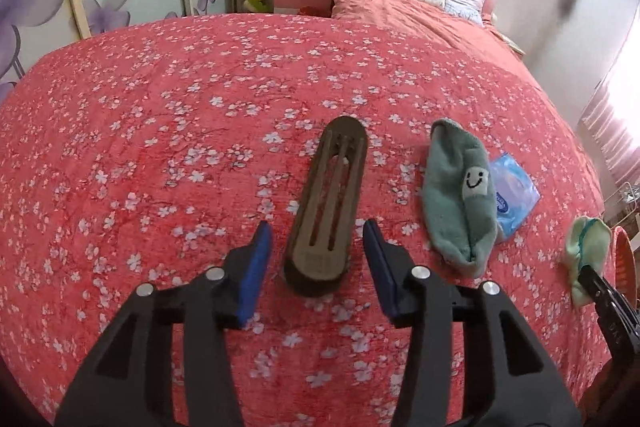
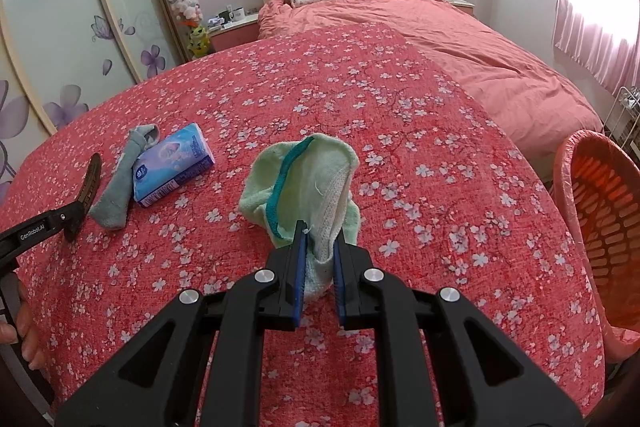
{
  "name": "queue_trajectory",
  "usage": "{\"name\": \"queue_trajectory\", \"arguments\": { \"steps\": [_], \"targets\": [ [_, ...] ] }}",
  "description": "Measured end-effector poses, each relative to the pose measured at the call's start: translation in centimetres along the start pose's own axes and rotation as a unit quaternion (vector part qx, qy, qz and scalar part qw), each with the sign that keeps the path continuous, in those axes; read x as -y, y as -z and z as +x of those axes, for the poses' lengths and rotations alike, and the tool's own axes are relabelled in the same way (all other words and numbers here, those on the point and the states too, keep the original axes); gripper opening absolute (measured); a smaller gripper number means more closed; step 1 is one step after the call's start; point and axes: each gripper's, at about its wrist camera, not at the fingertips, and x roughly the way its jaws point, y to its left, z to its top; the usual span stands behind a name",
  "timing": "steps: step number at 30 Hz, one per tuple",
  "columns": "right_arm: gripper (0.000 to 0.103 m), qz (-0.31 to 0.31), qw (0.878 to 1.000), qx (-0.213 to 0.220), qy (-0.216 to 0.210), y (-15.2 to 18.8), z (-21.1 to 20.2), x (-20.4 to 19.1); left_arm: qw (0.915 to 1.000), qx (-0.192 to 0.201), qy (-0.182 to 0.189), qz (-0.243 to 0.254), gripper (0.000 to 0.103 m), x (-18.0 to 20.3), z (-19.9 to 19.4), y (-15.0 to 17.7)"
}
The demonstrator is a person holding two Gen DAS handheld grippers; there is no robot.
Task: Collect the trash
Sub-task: 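Grasp the brown slotted comb with the left tool while the right tool holds the green cloth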
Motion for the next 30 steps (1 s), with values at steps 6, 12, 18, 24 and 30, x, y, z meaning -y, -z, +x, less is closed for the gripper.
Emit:
{"name": "queue_trajectory", "arguments": {
  "steps": [6, 12, 18, 24, 30],
  "targets": [
    [0.012, 0.001, 1.0, -0.003, -0.001, 0.0, 0.0, 0.2, 0.9996, 0.007, -0.019, 0.021, 0.046, 1.3, 0.7, -0.3],
    [0.012, 0.003, 1.0, -0.004, -0.004, 0.0, 0.1, 0.4, 0.9987, 0.023, -0.036, 0.027, 0.035, 1.4, 0.7, 0.0],
    [0.012, -0.002, 1.0, -0.006, 0.002, 0.0, 0.3, 0.3, 0.9989, 0.023, -0.034, 0.022, 0.035, 0.7, 0.7, 0.0],
    [0.012, -0.006, 1.0, -0.006, 0.011, 0.1, 0.4, 0.0, 0.9992, 0.024, -0.027, 0.017, 0.035, 0.4, 0.6, 0.1],
    [0.012, 0.001, 1.0, -0.006, 0.006, 0.1, 0.5, 0.4, 0.9995, 0.026, -0.014, 0.005, 0.035, -0.4, 0.5, 0.2]
  ]
}}
